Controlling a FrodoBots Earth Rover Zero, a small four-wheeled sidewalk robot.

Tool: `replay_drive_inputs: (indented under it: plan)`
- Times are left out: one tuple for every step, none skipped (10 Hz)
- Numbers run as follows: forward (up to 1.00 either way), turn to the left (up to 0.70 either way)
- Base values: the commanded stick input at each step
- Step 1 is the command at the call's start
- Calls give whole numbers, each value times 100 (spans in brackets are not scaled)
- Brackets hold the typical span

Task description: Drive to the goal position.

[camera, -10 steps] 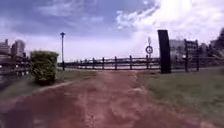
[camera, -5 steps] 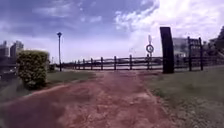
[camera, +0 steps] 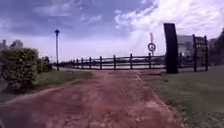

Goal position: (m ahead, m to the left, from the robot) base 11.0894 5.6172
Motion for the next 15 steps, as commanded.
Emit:
replay_drive_inputs:
  plan:
    - [100,0]
    - [100,0]
    - [100,0]
    - [100,0]
    - [100,0]
    - [100,0]
    - [100,0]
    - [100,0]
    - [100,0]
    - [100,0]
    - [100,0]
    - [100,0]
    - [100,0]
    - [100,0]
    - [100,0]
